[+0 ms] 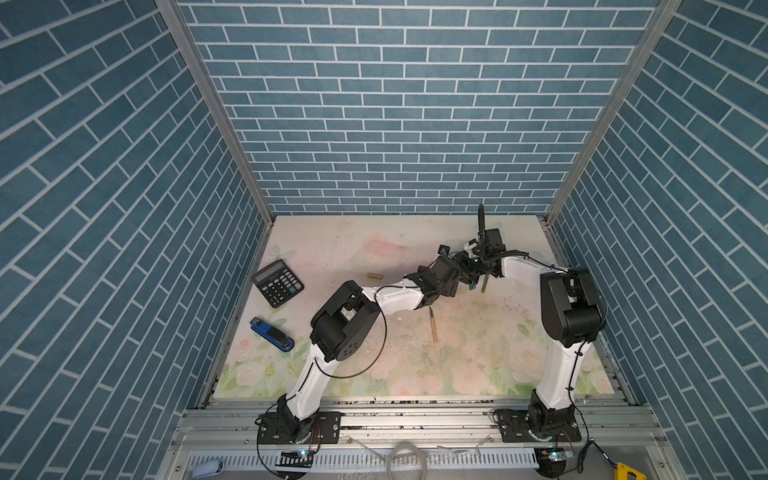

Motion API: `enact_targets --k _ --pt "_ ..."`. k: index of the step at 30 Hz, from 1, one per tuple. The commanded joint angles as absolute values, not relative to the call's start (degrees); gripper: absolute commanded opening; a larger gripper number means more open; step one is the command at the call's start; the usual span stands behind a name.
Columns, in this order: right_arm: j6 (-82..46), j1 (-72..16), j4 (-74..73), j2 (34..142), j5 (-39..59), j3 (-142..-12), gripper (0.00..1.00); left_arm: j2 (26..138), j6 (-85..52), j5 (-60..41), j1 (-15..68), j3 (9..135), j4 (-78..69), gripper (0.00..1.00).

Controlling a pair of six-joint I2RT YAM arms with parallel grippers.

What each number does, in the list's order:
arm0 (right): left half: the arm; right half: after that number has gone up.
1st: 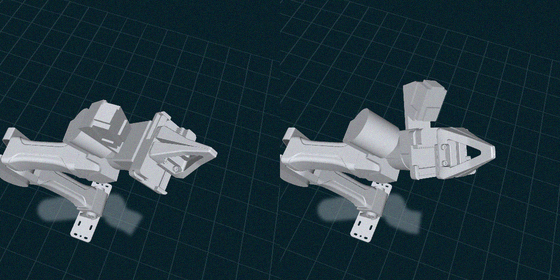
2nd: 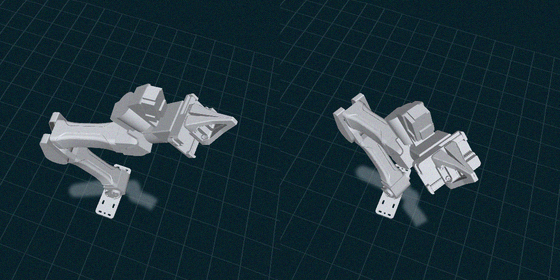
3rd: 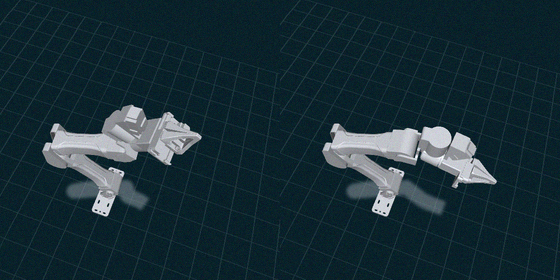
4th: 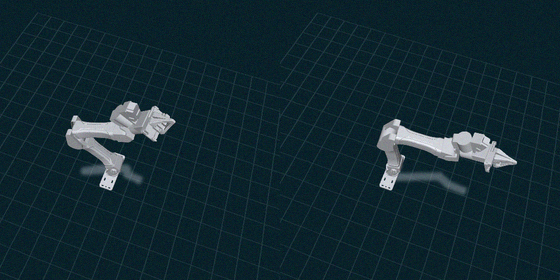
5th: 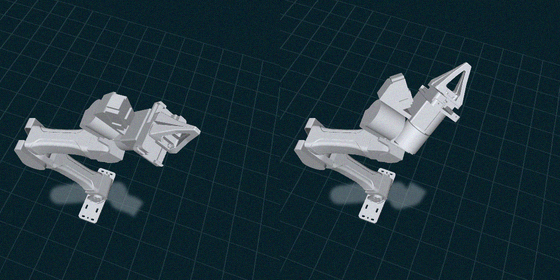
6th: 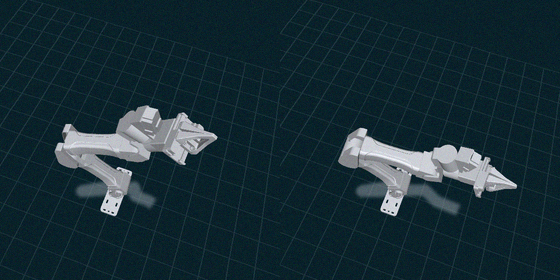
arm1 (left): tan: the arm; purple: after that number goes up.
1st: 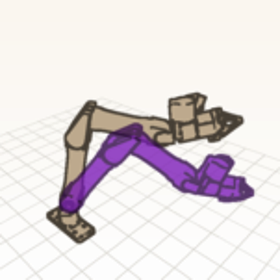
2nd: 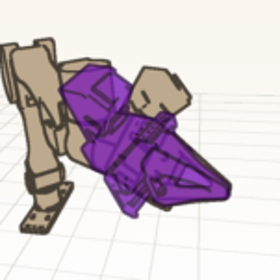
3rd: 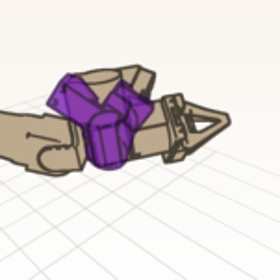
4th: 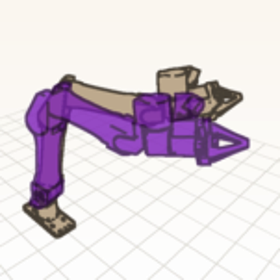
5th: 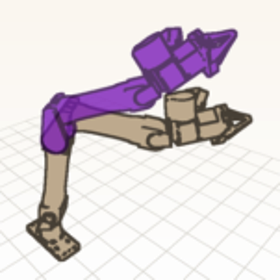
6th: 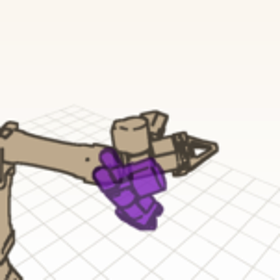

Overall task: Insert the pens into the pen caps
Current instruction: 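Open the right gripper to release the orange pen and lift away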

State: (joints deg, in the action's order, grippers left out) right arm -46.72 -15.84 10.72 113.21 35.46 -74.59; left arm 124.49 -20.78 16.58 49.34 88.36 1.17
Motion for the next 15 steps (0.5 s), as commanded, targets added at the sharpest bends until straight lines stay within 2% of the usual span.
enact_targets --k 1,6,15 --pt "-48.0 -15.6 9.8 110.8 36.5 -73.9 0.49 125.6 -21.9 18.4 49.6 90.3 1.7 0.88" --pt "-48.0 -15.3 9.5 111.0 37.2 -73.2 0.48 127.1 -21.9 18.5 49.6 90.8 1.6 0.88" --pt "-47.8 -14.4 9.2 111.8 37.1 -73.5 0.48 123.5 -19.9 11.3 49.3 85.5 -1.0 0.9"
